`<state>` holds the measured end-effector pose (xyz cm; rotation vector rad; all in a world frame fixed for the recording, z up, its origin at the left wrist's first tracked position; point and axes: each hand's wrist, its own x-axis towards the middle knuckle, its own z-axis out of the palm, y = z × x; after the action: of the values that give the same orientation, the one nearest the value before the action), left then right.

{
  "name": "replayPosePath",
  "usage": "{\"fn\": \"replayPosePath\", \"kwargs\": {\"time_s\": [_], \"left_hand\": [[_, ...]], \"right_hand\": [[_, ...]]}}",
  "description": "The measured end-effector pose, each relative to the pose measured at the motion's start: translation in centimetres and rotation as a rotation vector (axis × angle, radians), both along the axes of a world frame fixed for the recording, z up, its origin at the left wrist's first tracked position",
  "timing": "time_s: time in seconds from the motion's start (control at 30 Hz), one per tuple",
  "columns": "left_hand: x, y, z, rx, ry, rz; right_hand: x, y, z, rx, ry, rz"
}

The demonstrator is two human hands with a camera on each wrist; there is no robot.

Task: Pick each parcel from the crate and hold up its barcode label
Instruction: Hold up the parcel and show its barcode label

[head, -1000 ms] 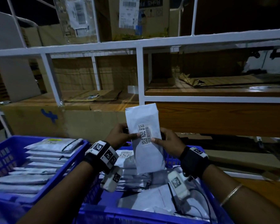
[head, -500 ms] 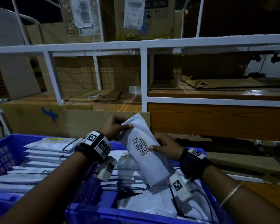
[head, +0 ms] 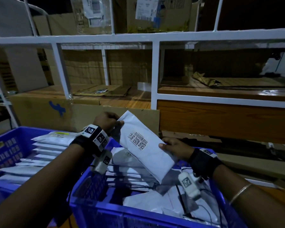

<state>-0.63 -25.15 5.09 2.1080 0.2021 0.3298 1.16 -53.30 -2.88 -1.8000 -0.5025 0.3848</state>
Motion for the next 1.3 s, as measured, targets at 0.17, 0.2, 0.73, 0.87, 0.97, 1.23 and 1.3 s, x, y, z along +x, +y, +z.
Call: {"fn": "replayPosePath", "kwargs": {"time_s": [0.17,0.2,0.73,0.87,0.97,1.23,1.3], "left_hand": [[0.3,2.0,-1.2,0.140,0.080,0.129],[0.4,2.3,-1.4,0.164,0.103,0.140],[1.5,2.6,-3.7,0.552,0.356,-0.054],[2.3,0.9,-4.7,0.492,0.448,-0.194],[2.7,0.0,-4.7,0.410,0.480,-0.252],[3.7,-0.8,-5.9,0.466,0.594,-0.280],[4.6,-0.8,-6.6,0.489,0.617,-0.303]], "right_hand": [[1.2,-1.2,1.4,-0.066,-0.031,0.102],[1.4,-1.2,1.7,-0.067,-0.021,0.110],[5.6,1.4,-0.7,-0.319,-0.113,-0.114],[6.5,2.9,-1.5,-0.405,-0.190,-0.053],[6.8,4.0,-1.9,-0.470,-0.289,-0.052],[7.5,3.8,-2.7,-0.552,-0.325,-0.160],[7.3,3.4,-2.5,-0.619,-0.337,-0.126]]}}
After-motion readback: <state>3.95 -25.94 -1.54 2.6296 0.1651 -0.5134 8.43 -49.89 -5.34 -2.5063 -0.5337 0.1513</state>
